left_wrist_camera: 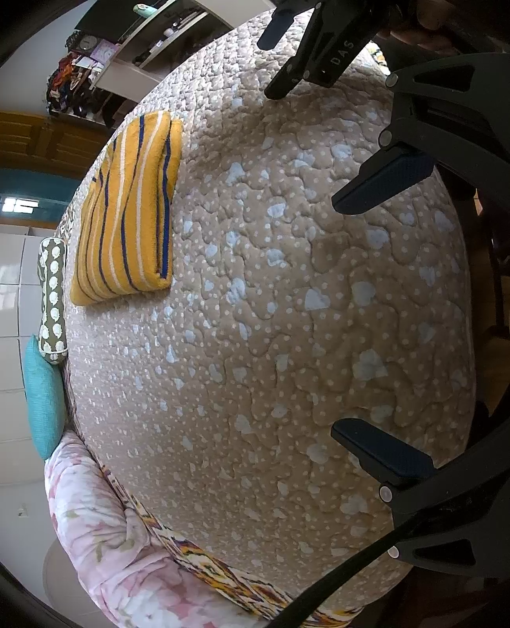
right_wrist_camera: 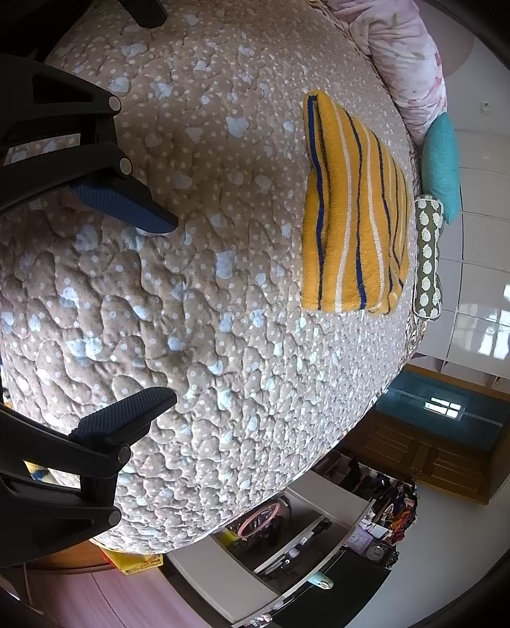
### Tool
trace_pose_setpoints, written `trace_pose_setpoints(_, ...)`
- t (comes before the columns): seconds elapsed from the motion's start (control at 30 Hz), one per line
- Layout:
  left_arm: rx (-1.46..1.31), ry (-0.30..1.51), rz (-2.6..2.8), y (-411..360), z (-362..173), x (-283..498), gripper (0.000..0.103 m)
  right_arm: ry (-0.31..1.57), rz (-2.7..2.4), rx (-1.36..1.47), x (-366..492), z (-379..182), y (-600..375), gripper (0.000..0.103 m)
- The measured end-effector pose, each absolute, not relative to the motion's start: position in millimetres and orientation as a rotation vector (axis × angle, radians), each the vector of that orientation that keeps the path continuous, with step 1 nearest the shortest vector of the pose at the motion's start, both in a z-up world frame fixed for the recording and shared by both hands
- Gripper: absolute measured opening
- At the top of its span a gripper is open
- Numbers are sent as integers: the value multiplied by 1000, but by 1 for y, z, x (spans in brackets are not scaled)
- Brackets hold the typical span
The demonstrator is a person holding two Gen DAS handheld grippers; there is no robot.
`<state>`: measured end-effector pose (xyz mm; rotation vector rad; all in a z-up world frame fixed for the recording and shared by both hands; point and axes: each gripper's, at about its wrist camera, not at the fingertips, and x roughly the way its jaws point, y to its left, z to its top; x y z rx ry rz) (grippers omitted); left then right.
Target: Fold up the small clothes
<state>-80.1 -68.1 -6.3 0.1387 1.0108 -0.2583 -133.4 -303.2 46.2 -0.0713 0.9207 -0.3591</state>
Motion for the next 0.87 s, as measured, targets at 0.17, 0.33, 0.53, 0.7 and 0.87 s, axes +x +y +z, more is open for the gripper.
trace_pose_setpoints(0.17,136,1020,-257,-67,-9,-79,103,914,-347,-70,-132,45,-301,84)
trace_pose_setpoints(0.33,133,1027,-261,-67,-11,-78,103,906,-337,-72,-132,45,-300,84)
trace_pose_setpoints(0.53,130,1037,-264,-66,-14,-77,103,886,-314,-60,-133,47,-299,85)
trace_pose_setpoints(0.7,131,1036,-266,-66,-15,-77,103,885,-287,-70,-131,45,-293,86)
trace_pose_setpoints(0.87,118,1044,-275,-64,-17,-75,103,886,-264,-74,-128,43,-289,86)
